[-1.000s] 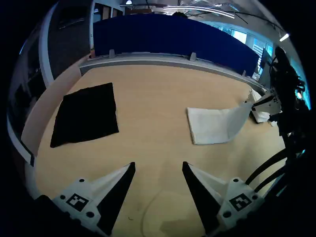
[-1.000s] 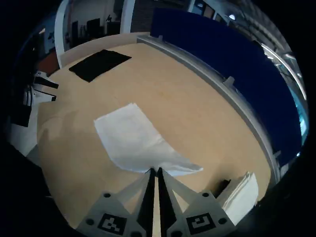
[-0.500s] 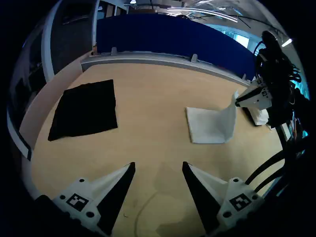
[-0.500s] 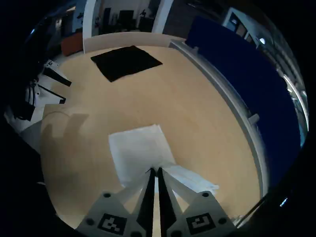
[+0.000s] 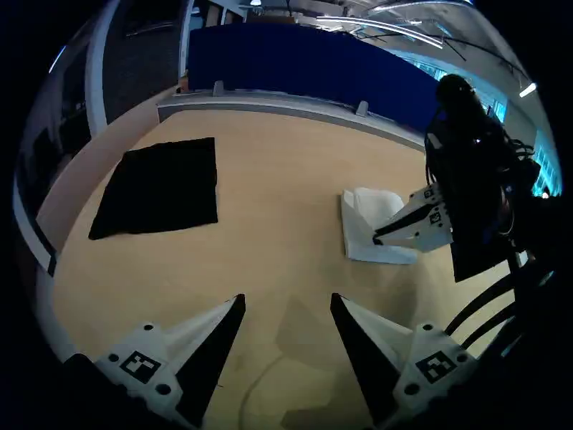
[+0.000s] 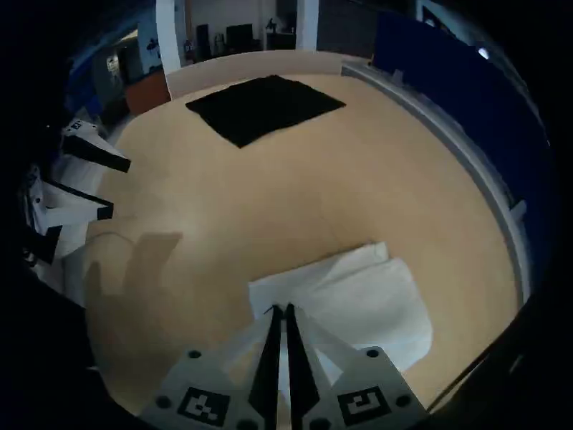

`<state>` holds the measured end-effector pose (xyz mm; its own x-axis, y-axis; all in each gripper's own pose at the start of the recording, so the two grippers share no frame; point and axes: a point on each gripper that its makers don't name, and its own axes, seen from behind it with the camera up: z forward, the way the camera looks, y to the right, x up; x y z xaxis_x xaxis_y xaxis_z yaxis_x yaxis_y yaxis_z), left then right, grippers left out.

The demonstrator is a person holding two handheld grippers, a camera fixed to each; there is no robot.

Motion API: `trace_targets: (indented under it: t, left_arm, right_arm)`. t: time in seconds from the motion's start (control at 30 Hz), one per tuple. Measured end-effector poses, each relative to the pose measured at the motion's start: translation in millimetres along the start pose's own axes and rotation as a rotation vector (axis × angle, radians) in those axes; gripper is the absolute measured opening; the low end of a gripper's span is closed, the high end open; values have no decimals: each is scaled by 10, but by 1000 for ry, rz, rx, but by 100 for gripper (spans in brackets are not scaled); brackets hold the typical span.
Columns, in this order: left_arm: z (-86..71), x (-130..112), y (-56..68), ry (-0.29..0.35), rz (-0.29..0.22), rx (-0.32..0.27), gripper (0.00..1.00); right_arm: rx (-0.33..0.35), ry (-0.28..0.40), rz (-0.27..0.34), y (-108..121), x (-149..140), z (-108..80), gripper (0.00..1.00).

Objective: Fold towel

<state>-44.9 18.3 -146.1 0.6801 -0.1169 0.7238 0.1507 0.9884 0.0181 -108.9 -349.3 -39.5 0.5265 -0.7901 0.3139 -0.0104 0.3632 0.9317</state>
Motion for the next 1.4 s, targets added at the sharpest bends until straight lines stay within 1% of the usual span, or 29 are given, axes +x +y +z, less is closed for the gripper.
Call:
trace_targets:
  t: [0.07, 0.2, 0.3, 0.5, 0.53, 0.6, 0.67, 0.87, 1.0, 1.1, 1.13, 1.27, 1.4]
  left_arm:
    - [-4, 3, -4, 2, -6, -1, 88]
    - [-7, 15, -2, 4, -17, -3, 88]
    - [-2, 26, 6, 4, -18, -5, 88]
    - [4, 49, 40, 4, -3, -7, 88]
    - [3, 53, 46, 4, -1, -7, 88]
    - [1, 58, 56, 4, 1, -8, 88]
    - [1, 61, 60, 4, 1, -9, 88]
    - [15, 64, 63, 4, -1, -7, 88]
    - [23, 64, 70, 3, 1, -5, 88]
    - [21, 70, 78, 3, 3, -5, 88]
    - [19, 74, 83, 3, 4, -5, 88]
    - [9, 86, 102, 4, 7, -7, 88]
    - [4, 94, 118, 5, 10, -10, 88]
  right_arm:
    - [5, -10, 26, -23, -57, 61, 5]
    - [8, -5, 53, -31, -79, 64, 6]
    - [10, -1, 58, -23, -78, 35, 10]
    - [8, 17, 57, 0, -50, -29, 18]
    - [9, 19, 56, 0, -47, -41, 21]
    - [11, 24, 53, 0, -45, -64, 39]
    - [12, 29, 48, -3, -49, -86, 51]
    - [5, 41, 48, 1, -69, -124, 59]
    - [-6, 56, 58, 5, -67, -158, 75]
    - [-25, 64, 67, 20, -82, -204, 90]
    - [-34, 65, 70, 30, -94, -223, 93]
    - [-79, 69, 91, 86, -177, -316, 95]
    - [-119, 73, 143, 132, -294, -410, 95]
